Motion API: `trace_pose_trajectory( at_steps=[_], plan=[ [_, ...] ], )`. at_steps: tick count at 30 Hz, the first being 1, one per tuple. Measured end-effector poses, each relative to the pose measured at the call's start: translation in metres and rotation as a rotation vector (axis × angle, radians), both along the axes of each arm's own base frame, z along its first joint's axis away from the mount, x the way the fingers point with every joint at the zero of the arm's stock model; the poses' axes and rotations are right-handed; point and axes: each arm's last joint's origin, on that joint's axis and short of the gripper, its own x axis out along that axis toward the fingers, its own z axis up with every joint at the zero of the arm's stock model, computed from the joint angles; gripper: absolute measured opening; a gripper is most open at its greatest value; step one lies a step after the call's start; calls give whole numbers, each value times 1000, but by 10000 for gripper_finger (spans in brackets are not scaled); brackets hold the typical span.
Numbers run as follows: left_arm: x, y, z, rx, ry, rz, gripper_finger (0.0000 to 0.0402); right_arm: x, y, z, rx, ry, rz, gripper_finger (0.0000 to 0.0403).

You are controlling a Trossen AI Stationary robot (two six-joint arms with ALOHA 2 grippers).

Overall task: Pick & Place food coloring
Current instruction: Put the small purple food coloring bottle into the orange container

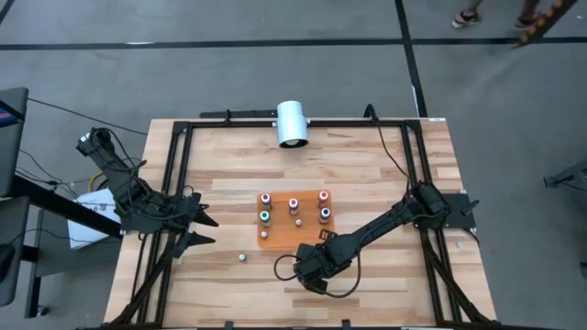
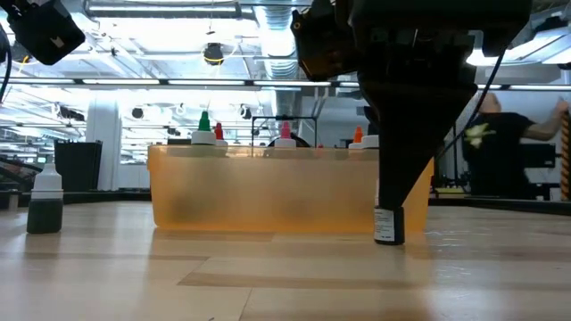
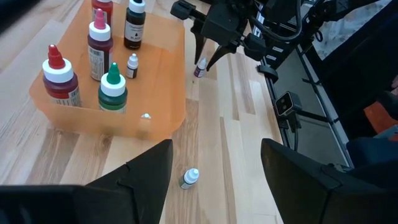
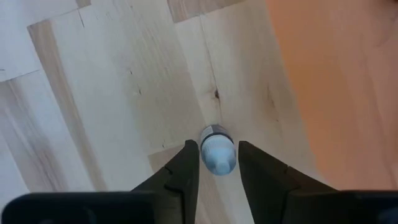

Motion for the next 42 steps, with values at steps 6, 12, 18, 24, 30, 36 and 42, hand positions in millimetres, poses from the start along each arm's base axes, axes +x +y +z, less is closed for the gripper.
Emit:
trace_pose_trajectory(
  at_steps=[6, 12, 18, 24, 30, 36, 42],
  plan=[
    [0, 0, 0, 0, 0, 0, 236, 1, 0, 0, 3, -7, 0, 89],
    [0, 0, 0, -2, 0, 1, 236, 1, 0, 0, 3, -7, 0, 72],
    [0, 0, 0, -5, 1, 3, 236, 1, 0, 0, 5, -7, -1, 62],
    [0, 0, 0, -5, 1, 4, 236, 1, 0, 0, 28, 3, -17, 61],
    [0, 0, 0, -5, 0, 4, 236, 4, -4, 2, 44, 7, -45, 60],
    [0, 0, 0, -5, 0, 5, 236, 10, -6, 10, 76, -11, -52, 60],
    [0, 0, 0, -5, 0, 5, 236, 19, -6, 29, 115, -38, -46, 59]
  ],
)
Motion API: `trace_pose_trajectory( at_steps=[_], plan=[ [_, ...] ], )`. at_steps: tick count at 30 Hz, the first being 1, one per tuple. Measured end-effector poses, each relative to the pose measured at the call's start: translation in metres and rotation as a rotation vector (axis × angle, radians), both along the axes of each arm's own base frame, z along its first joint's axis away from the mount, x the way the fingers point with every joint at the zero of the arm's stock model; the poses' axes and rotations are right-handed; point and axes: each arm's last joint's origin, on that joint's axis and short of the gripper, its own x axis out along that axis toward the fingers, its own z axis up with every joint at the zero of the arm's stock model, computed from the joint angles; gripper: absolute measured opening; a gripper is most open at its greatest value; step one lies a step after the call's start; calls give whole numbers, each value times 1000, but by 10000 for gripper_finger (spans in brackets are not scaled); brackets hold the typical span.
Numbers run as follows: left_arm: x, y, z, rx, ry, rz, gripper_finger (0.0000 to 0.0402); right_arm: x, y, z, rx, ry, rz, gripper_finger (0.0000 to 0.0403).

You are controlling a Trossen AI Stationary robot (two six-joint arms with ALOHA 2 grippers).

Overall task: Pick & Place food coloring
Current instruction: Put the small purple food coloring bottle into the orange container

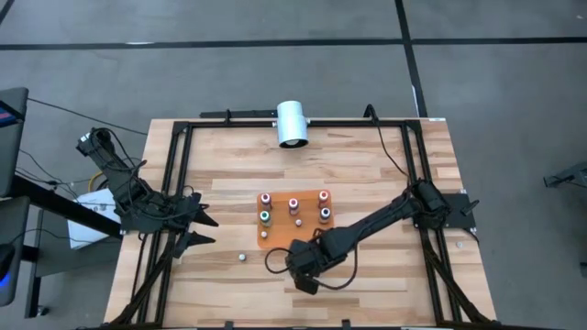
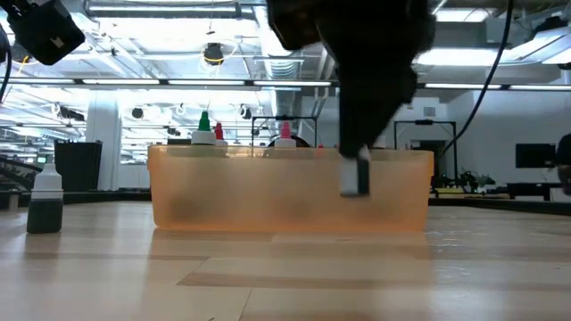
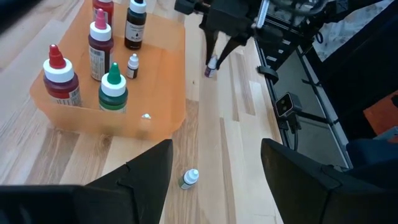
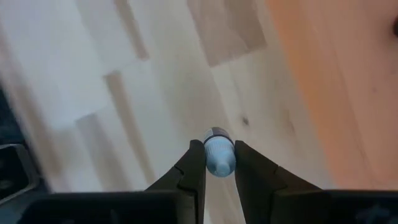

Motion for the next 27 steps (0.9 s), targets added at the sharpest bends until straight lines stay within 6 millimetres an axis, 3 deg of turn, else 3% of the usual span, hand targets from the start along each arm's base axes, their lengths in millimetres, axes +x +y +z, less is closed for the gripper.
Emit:
trace_pose_trajectory(
  at_steps=[19, 27],
  plan=[
    [0, 0, 0, 3, -4, 7, 236, 17, -5, 83, 101, -97, -2, 59],
    [0, 0, 0, 3, -4, 7, 236, 19, -10, 94, 120, -106, -7, 59]
  ],
)
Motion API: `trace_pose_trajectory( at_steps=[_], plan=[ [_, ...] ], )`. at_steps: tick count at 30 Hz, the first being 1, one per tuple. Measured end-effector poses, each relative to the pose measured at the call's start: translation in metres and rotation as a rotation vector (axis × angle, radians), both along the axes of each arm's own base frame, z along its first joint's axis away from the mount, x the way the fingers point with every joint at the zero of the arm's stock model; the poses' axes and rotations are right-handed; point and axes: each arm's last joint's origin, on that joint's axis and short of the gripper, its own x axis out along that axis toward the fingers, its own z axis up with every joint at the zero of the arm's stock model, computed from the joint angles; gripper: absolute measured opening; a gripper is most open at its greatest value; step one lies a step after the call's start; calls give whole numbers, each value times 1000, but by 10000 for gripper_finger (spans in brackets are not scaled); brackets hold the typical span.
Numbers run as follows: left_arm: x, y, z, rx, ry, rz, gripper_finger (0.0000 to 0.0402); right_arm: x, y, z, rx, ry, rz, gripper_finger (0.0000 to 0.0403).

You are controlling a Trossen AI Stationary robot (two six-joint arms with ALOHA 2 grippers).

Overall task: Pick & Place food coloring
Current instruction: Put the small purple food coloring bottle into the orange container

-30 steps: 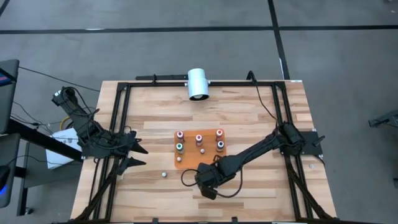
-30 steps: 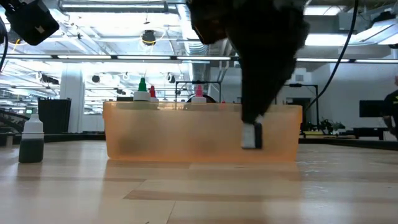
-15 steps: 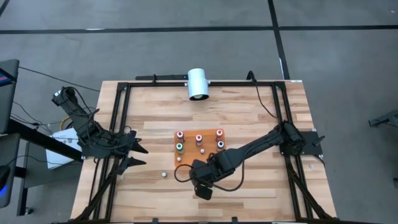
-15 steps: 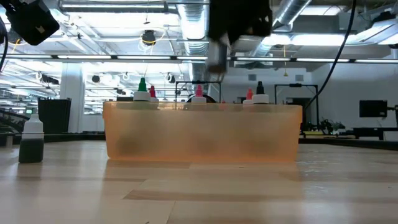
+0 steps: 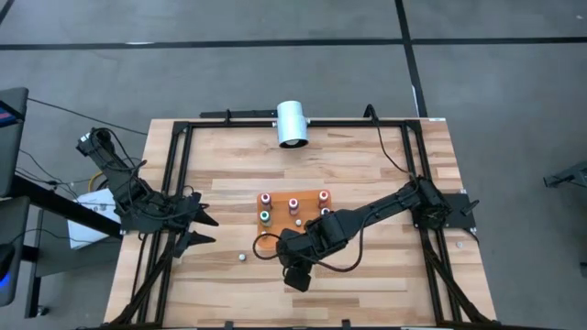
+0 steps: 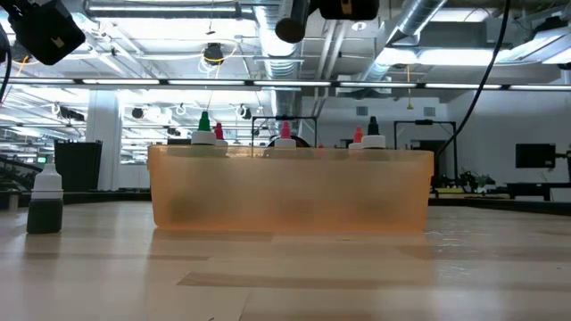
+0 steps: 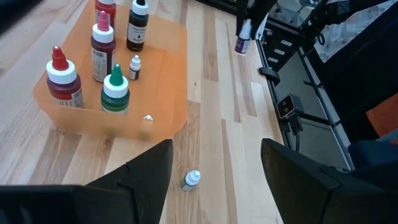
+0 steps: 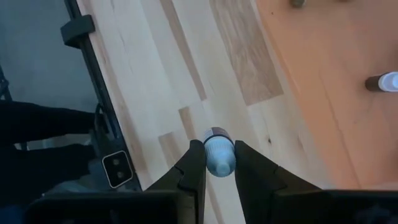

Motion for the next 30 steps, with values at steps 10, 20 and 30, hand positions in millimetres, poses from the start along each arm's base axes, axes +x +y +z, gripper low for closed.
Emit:
trace_pose_trajectory(
  at_steps=[10, 20, 30],
  plan=[
    [0, 0, 0, 0, 0, 0, 236, -1, 0, 0, -6, 10, 6, 59],
    [0, 0, 0, 2, 0, -1, 236, -1, -28, -4, -189, 62, -87, 59],
    [0, -1, 0, -13, 9, -17, 236, -5, -66, -19, -331, 205, -137, 59]
  ],
)
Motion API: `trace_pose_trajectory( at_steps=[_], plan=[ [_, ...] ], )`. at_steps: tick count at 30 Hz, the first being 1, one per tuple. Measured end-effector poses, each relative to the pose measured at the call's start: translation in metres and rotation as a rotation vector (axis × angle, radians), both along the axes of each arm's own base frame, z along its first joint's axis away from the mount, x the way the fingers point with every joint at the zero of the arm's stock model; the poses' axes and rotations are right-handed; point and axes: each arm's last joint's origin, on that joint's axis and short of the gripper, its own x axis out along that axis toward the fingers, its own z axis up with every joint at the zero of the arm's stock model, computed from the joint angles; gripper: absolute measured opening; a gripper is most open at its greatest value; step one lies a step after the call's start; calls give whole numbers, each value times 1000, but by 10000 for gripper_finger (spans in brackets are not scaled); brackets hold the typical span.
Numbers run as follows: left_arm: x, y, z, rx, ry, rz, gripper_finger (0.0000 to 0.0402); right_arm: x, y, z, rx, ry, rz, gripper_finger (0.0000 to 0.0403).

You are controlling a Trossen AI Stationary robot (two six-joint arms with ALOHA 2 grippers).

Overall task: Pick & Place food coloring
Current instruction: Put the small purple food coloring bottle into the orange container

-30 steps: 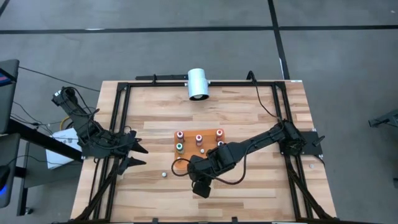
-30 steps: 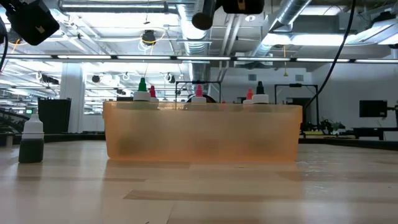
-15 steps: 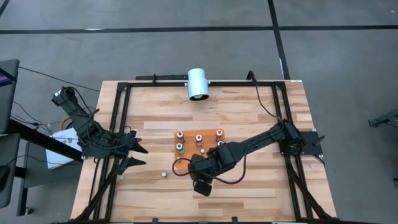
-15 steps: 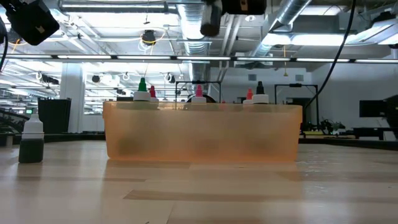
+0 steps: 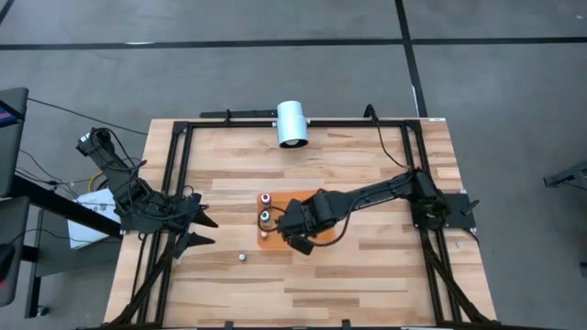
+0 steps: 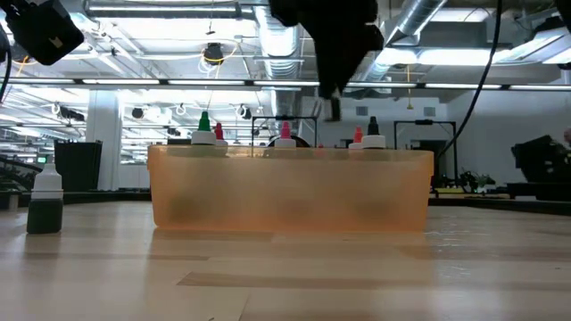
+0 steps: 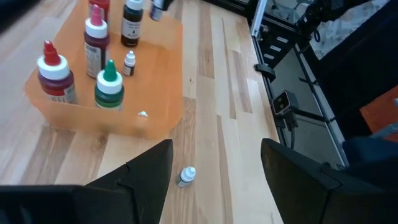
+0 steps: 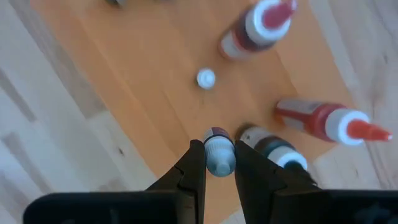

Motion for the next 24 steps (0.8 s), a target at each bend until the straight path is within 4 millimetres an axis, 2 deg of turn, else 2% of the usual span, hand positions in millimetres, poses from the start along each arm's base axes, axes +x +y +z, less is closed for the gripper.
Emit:
trace_pose_trajectory(
  at_steps=[4, 13, 24],
  plan=[
    [0, 0, 0, -6, 7, -16, 236, -5, 6, -14, -14, 53, 19, 59],
    [0, -1, 0, -6, 7, -18, 236, -14, 28, -32, -54, 53, 62, 59],
    [0, -1, 0, -10, 11, -25, 236, -19, 29, -65, -100, 53, 42, 59]
  ],
)
